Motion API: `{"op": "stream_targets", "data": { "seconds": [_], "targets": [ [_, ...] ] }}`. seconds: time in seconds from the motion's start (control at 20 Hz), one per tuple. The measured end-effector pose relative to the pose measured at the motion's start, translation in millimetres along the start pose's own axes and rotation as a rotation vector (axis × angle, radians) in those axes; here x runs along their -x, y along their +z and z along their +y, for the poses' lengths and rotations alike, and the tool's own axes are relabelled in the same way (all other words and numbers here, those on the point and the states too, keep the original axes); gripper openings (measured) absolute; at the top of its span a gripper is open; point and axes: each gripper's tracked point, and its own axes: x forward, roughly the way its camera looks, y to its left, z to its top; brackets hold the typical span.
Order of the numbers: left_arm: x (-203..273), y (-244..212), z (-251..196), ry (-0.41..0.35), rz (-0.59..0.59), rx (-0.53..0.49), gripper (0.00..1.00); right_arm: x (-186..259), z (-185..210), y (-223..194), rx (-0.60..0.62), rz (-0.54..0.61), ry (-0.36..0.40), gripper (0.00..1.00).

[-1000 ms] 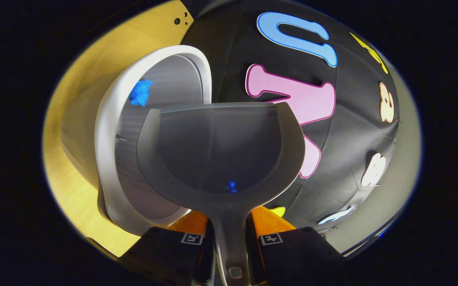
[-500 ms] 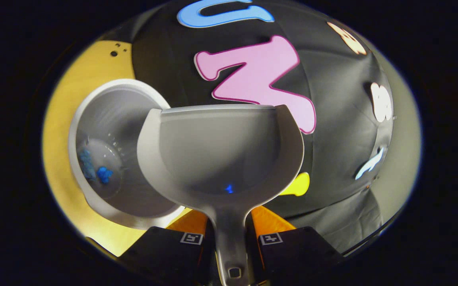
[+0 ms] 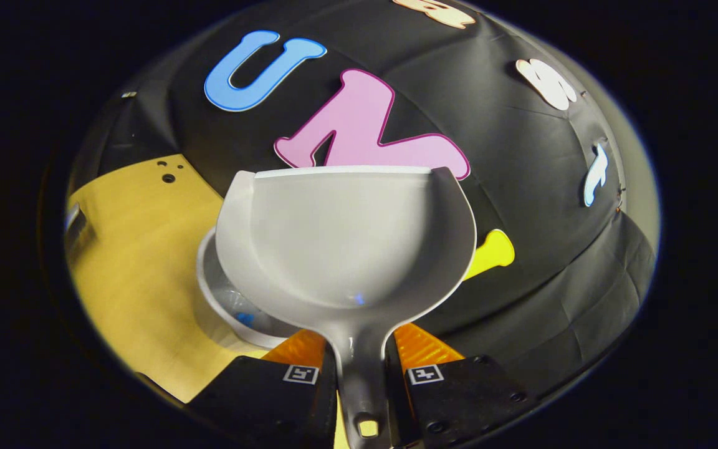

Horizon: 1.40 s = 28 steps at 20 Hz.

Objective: Pick up the small broom and dustpan from the desktop, sweep the trash into the dustpan with the broom, and then empty the trash into the garbage bin.

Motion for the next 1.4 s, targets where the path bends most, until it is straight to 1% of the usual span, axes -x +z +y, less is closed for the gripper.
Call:
{"op": "stream_targets", "data": {
  "seconds": [0.05,0.15,0.2,0.25,0.5,0.6,0.7,0.85,0.95,1.15,1.25,1.3,1.35,1.4],
  "targets": [
    [-1,-1,0,0.004,0.002,0.006,0.27,9,7,5,-0.026,-0.013,0.029,0.37],
    [-4,-2,0,0.015,0.006,0.007,0.27,24,22,12,-0.072,-0.028,0.098,0.37],
    [-6,-3,0,0.024,0.008,0.004,0.27,33,38,15,-0.098,-0.027,0.143,0.41],
    [-6,-2,1,0.033,0.007,0.0,0.27,40,57,18,-0.119,-0.027,0.193,0.36],
    [-4,2,3,0.047,0.012,0.025,0.27,74,151,27,-0.197,-0.003,0.434,0.37],
    [-9,0,2,0.062,0.017,0.023,0.27,85,189,23,-0.217,0.022,0.527,0.37],
    [-11,-2,1,0.07,0.025,0.016,0.27,91,223,12,-0.218,0.069,0.597,0.37],
    [-9,0,4,0.087,0.044,-0.023,0.27,84,260,-14,-0.215,0.133,0.656,0.37],
    [-9,-1,3,0.103,0.046,-0.05,0.27,77,276,-32,-0.227,0.175,0.675,0.37],
    [-12,-2,4,0.111,0.054,-0.031,0.27,68,311,-80,-0.264,0.287,0.689,0.37],
    [-16,-3,5,0.12,0.068,-0.029,0.27,65,325,-111,-0.322,0.361,0.684,0.37],
    [-15,-3,5,0.13,0.082,-0.036,0.3,69,329,-124,-0.356,0.4,0.678,0.37],
    [-15,-3,6,0.137,0.097,-0.045,0.27,72,334,-138,-0.387,0.437,0.669,0.37],
    [-16,-3,5,0.141,0.112,-0.052,0.27,74,339,-148,-0.407,0.467,0.657,0.37]
  ]
}}
